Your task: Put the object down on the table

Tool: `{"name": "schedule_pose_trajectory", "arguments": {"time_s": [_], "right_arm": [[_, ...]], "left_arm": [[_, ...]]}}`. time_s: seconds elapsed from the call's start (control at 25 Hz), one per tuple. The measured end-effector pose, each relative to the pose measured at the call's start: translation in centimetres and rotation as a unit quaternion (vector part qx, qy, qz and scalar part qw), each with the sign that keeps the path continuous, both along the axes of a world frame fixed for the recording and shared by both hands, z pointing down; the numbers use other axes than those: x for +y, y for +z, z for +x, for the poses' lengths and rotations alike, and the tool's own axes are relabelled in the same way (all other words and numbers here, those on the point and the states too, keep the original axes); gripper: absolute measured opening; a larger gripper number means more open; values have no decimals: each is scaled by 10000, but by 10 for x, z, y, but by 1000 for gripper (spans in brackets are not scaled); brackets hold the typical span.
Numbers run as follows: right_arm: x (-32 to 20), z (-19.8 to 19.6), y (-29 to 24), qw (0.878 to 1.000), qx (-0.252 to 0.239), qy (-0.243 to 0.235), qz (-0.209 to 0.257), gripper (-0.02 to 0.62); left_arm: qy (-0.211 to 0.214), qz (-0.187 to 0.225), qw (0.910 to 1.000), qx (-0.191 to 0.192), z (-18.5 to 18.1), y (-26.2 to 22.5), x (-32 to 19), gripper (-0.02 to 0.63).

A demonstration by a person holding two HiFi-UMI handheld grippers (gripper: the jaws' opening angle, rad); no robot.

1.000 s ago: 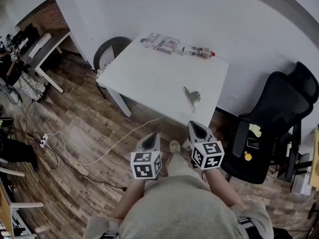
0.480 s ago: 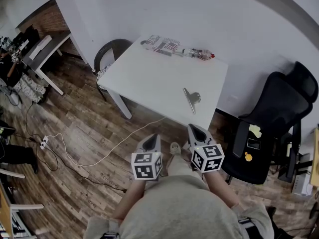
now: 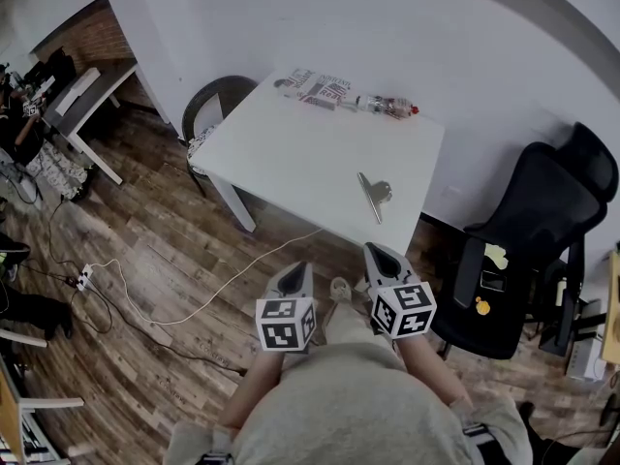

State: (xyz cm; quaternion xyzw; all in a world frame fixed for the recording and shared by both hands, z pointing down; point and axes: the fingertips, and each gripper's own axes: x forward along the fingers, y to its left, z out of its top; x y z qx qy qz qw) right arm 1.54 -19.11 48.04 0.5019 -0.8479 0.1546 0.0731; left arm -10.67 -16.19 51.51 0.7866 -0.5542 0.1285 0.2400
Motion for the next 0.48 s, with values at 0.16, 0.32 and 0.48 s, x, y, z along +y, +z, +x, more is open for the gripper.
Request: {"name": "schedule_pose_trajectory", "arguments": {"time_s": [0.16,0.32,0.48], "right_arm": [[1,-3,1,10000,0,-24,-6,-2],[0,-5,1,10000,-22,-30,-18,-2],[-1,-5,2,10000,-48,-34,-10,-2]], "left_arm": [[-25,-21,10000,2,-3,1,2,11],[-36,-36,10000,-3,-5,2,2,11],[-43,-64,10000,-11,-5,4,3,11]]}}
